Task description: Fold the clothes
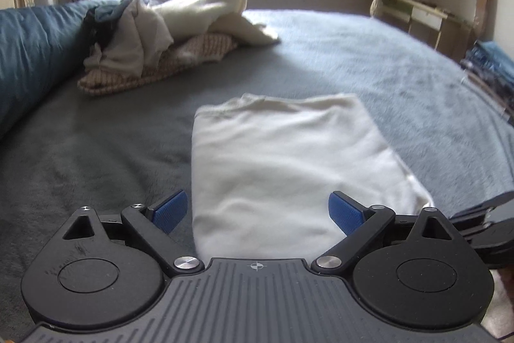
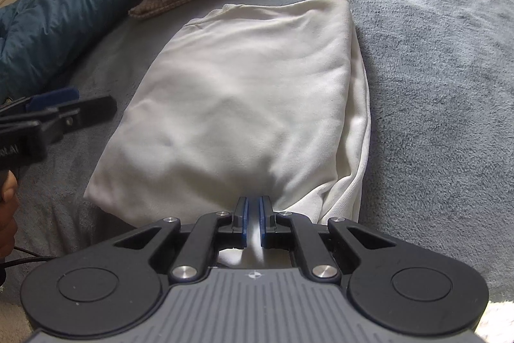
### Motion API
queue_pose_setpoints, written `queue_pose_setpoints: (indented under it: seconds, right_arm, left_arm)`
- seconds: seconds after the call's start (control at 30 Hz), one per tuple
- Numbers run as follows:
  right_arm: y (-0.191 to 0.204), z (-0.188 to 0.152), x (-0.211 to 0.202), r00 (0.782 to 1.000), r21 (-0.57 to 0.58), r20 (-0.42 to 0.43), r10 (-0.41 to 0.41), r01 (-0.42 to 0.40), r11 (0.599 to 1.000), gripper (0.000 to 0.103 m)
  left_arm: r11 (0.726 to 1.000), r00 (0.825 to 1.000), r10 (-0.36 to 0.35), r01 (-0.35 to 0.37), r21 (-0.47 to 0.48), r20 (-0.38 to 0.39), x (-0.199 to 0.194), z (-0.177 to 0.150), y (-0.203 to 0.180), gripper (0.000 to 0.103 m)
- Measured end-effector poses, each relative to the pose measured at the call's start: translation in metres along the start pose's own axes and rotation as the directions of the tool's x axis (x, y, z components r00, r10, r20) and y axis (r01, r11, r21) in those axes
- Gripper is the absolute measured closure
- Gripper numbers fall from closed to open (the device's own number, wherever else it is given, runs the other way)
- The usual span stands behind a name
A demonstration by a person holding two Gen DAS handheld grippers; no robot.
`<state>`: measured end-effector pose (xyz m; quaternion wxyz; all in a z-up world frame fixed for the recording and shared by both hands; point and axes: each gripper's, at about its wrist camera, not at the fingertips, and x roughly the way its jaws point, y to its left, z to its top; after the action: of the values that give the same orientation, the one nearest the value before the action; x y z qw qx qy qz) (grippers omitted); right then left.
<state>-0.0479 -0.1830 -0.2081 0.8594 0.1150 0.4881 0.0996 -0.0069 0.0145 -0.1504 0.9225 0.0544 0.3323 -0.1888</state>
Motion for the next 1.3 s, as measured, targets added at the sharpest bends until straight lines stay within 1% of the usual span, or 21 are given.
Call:
queue_pose_setpoints:
  seconds: [0.03,0.1,0.17,0.2,0.27,0.3,0.47,0.57,0.67,0.8,0.9,0.97,1.03,1.13,1.2,1.3]
  right_arm:
    - [0.000,0.000,0.000,1.000,0.001,0.001,0.001,-0.001,1.000,0.097]
    - [0.000,0.000,0.000,1.000,0.003,0.002,0.002,-0.002,1.000,0.097]
    - [-0.001,0.000,0.000,1.000,0.004,0.003,0.003,-0.003,1.000,0.097]
    - [-0.001,0.000,0.001,1.000,0.004,0.003,0.003,-0.003,1.000,0.097]
    - [-0.001,0.000,0.001,1.000,0.004,0.003,0.005,-0.005,1.000,0.097]
    - [-0.001,0.000,0.001,1.000,0.004,0.003,0.005,-0.005,1.000,0.097]
    - [-0.002,-0.001,0.001,1.000,0.006,0.004,0.007,-0.008,1.000,0.097]
    - [-0.003,-0.001,0.001,1.000,0.008,0.005,0.009,-0.009,1.000,0.098]
    - [-0.003,-0.001,0.001,1.000,0.009,0.007,0.011,-0.011,1.000,0.098]
    - [-0.004,-0.001,0.001,1.000,0.010,0.007,0.012,-0.012,1.000,0.098]
    - [-0.004,-0.001,0.001,1.000,0.011,0.007,0.013,-0.013,1.000,0.098]
    - [-0.004,-0.001,0.001,1.000,0.010,0.007,0.011,-0.012,1.000,0.098]
    - [-0.004,-0.001,0.001,1.000,0.008,0.007,0.010,-0.010,1.000,0.098]
    - [-0.004,-0.001,0.000,1.000,0.006,0.007,0.008,-0.008,1.000,0.098]
    - [-0.004,-0.001,-0.001,1.000,0.005,0.006,0.005,-0.005,1.000,0.098]
    - [-0.005,0.000,-0.003,1.000,0.017,0.008,0.002,-0.002,1.000,0.098]
  left_arm:
    - [1.000,1.000,-0.009,0.009,0.003,0.005,0.001,0.000,-0.001,0.009]
    - [1.000,1.000,-0.028,0.028,0.015,0.003,0.004,-0.001,-0.005,0.014]
    - [0.999,0.999,-0.046,0.046,0.026,-0.020,0.008,-0.006,-0.007,0.024]
    - [0.998,0.998,-0.055,0.056,0.028,-0.033,0.010,-0.008,-0.007,0.027]
    - [0.997,0.996,-0.075,0.076,0.028,-0.056,0.013,-0.013,-0.008,0.041]
    - [0.996,0.994,-0.085,0.087,0.026,-0.061,0.013,-0.014,-0.007,0.044]
    - [0.990,0.988,-0.137,0.138,0.014,-0.070,0.011,-0.022,-0.004,0.054]
    - [0.987,0.983,-0.159,0.161,0.018,-0.089,0.011,-0.029,-0.003,0.062]
    - [0.983,0.975,-0.178,0.181,0.010,-0.131,0.011,-0.038,-0.002,0.069]
    - [0.976,0.956,-0.217,0.211,-0.051,-0.197,0.011,-0.054,0.006,0.071]
    - [0.971,0.941,-0.233,0.214,-0.103,-0.247,0.010,-0.070,0.017,0.071]
    - [0.968,0.934,-0.243,0.216,-0.127,-0.261,0.007,-0.077,0.023,0.071]
    - [0.967,0.931,-0.244,0.214,-0.137,-0.272,0.003,-0.081,0.027,0.071]
    - [0.971,0.931,-0.230,0.199,-0.134,-0.284,-0.001,-0.085,0.033,0.071]
    - [0.971,0.933,-0.228,0.197,-0.134,-0.279,-0.005,-0.086,0.039,0.071]
    - [0.966,0.935,-0.245,0.213,-0.148,-0.254,-0.013,-0.083,0.050,0.070]
